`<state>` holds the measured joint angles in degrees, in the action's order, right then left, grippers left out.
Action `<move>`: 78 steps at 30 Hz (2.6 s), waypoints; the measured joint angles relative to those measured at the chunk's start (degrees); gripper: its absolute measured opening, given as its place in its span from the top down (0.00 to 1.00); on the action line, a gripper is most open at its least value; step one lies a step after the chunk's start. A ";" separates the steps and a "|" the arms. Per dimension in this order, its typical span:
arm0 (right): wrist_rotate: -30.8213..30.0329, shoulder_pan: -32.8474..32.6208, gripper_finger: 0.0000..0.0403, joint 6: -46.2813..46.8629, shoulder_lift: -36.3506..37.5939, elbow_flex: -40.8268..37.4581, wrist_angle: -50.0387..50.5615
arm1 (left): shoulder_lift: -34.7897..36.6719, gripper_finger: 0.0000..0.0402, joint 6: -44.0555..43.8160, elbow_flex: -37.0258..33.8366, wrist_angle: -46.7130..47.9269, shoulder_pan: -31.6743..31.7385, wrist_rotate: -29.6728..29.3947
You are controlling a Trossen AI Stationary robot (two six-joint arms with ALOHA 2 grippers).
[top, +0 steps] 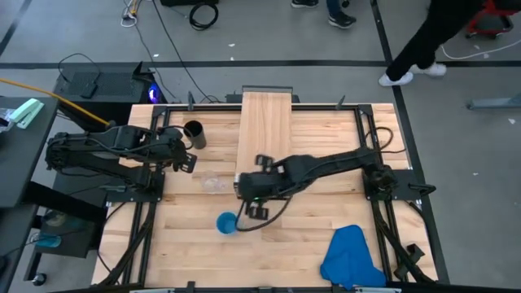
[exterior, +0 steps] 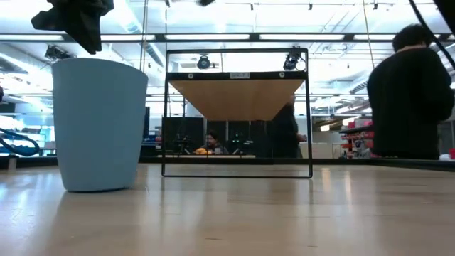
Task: Stack small to large cups/mugs on shelf
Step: Move the blue cup to the middle left of the table
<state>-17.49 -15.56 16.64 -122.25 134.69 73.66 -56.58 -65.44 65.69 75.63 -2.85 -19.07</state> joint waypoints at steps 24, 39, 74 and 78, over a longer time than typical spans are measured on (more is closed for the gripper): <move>-12.40 -29.60 0.92 65.17 18.20 -47.44 -22.95 | -0.01 0.83 8.27 0.02 -2.66 0.00 -0.63; -9.54 -13.96 0.99 42.74 5.37 -60.71 -73.91 | -0.02 0.83 8.20 0.02 -4.14 0.00 -0.70; -2.41 -8.14 1.00 39.34 -4.25 -45.99 -63.44 | 0.06 0.85 4.63 -1.10 -3.53 -0.89 3.51; -3.32 -10.08 1.00 38.73 -2.62 -45.51 -63.60 | 0.05 0.87 -0.19 -5.16 9.48 -7.19 15.71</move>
<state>-20.82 -25.64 55.37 -124.87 89.18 10.06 -56.53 -65.63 60.53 85.11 -10.04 -3.36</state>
